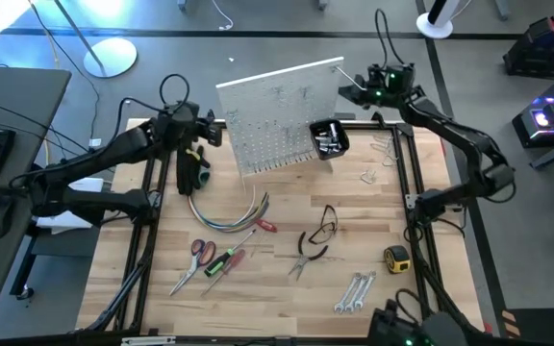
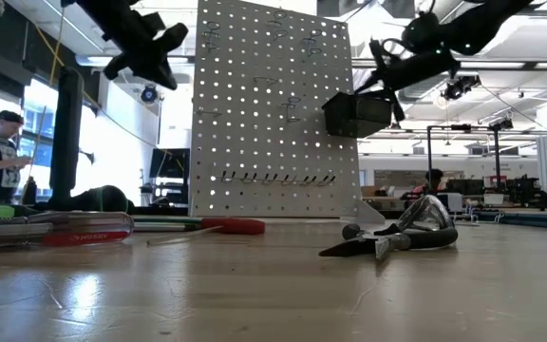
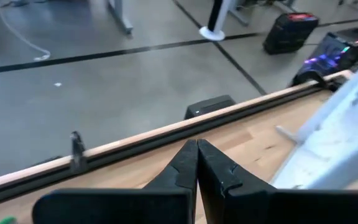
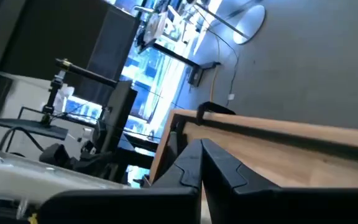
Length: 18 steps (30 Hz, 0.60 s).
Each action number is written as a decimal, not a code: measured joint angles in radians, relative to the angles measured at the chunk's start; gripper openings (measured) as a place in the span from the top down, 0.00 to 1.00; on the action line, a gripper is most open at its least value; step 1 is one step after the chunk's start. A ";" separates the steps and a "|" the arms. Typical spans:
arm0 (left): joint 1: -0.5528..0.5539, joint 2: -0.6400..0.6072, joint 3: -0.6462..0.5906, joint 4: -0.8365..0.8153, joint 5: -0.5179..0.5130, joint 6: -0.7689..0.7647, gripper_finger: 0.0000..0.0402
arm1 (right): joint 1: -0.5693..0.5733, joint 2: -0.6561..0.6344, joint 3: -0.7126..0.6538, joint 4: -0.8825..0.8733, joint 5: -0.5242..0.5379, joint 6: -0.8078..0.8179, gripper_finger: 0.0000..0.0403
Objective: Hang tools onto peg board
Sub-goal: Adjust the peg board
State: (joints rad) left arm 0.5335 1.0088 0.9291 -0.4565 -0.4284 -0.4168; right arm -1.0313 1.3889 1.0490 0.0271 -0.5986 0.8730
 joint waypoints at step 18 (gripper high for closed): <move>0.047 -0.045 0.000 -0.124 0.157 0.027 1.00 | 0.020 0.084 0.120 -0.155 -0.164 -0.152 1.00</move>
State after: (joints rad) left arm 0.5808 0.9638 0.9291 -0.5806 -0.2710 -0.3894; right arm -1.0116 1.4724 1.1694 -0.1281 -0.7628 0.7209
